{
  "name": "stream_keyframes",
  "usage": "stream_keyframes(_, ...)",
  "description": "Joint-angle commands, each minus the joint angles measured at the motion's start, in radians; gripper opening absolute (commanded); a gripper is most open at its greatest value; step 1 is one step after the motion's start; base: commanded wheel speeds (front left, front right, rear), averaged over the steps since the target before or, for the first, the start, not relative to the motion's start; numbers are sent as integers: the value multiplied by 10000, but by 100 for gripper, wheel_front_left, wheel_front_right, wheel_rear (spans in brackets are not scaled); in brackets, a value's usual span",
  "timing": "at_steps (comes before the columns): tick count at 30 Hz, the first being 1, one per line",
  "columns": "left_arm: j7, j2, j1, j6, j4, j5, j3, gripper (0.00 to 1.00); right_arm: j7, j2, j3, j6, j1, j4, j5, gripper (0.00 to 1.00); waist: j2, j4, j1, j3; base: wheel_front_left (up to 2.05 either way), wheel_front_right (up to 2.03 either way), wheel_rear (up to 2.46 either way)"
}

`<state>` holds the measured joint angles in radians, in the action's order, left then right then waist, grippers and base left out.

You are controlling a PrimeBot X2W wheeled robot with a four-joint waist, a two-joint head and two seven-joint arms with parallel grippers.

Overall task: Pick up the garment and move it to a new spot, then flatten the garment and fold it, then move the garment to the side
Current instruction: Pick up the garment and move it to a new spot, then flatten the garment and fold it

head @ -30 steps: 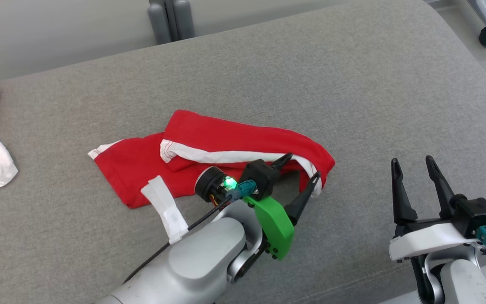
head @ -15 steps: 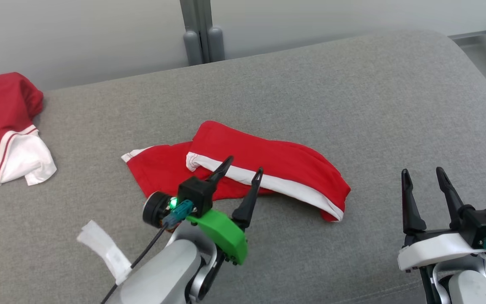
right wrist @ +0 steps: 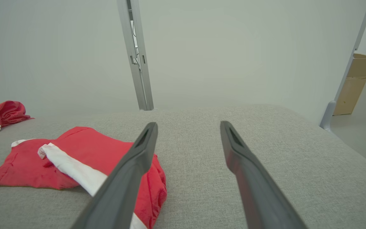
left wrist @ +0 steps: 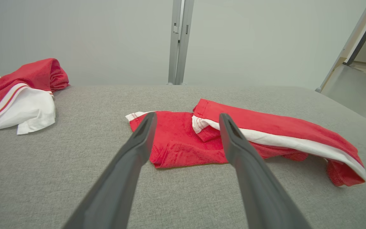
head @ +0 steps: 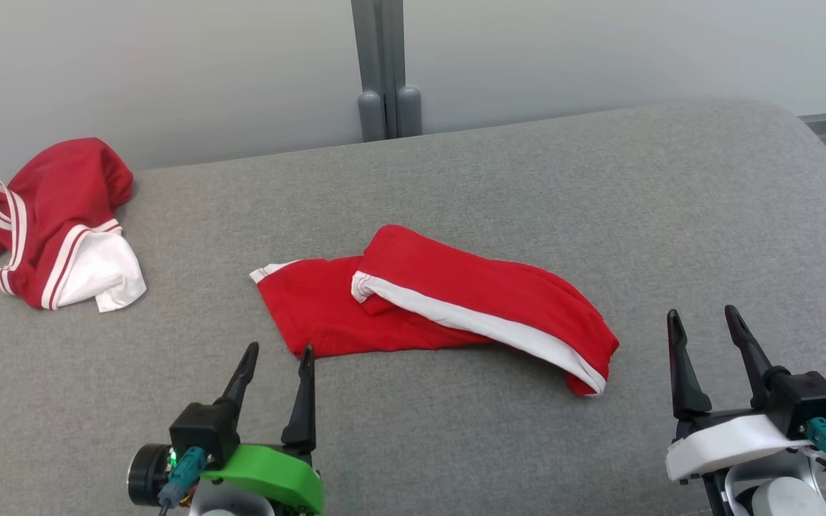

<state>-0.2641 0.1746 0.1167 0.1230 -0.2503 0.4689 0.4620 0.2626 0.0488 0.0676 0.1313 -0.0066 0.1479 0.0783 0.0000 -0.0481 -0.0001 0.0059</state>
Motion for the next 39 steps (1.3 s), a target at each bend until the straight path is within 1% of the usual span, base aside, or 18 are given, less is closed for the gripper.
stream_keyframes(1, -4, -83, -277, -67, 88, -304, -317, 100, 35, 27, -68, -10, 71, 13, 100, 100, 0, 43, 1, -34, 0, 0, 0)
stream_keyframes(9, -5, -685, -1307, -541, 240, -1041, -2089, 100, 35, 30, -486, -12, 282, 127, 150, 100, 0, 156, 1, -126, 0, 0, 0)
stream_keyframes(12, -5, -838, -1526, -736, 208, -1292, -2504, 100, 35, 30, -527, -10, 317, 164, 193, 100, 0, 179, 1, -150, 0, 0, 0)
stream_keyframes(17, -5, -1047, -1670, -1036, 74, -1606, -2889, 100, 35, 30, -553, -10, 390, 232, 191, 100, 0, 214, 1, -186, 0, 0, 0)
stream_keyframes(24, -5, -1180, -1710, -1299, -7, -1881, -3207, 100, 35, 30, -653, -10, 443, 343, 166, 100, 0, 195, 1, -234, 0, 0, 0)
stream_keyframes(29, -5, -1227, -1551, -1427, -59, -2025, -3210, 100, 35, 29, -656, -10, 420, 308, 152, 100, 0, 158, 1, -202, 0, 0, 0)
stream_keyframes(34, -6, -1236, -816, -1635, -446, -2266, -2819, 100, 35, 29, -724, -10, 315, 286, 111, 100, 0, 17, 1, -14, 0, 0, 0)
stream_keyframes(37, -4, -1231, -28, -1823, -1136, -2323, -2404, 100, 35, 29, -840, -10, 161, 258, 108, 100, 0, -213, 1, 253, 0, 0, 0)
stream_keyframes(39, 45, -1229, 586, -1930, -1637, -2134, -2163, 100, 35, 29, -936, -12, 48, 246, 126, 100, 0, -449, 1, 506, 0, 0, 0)
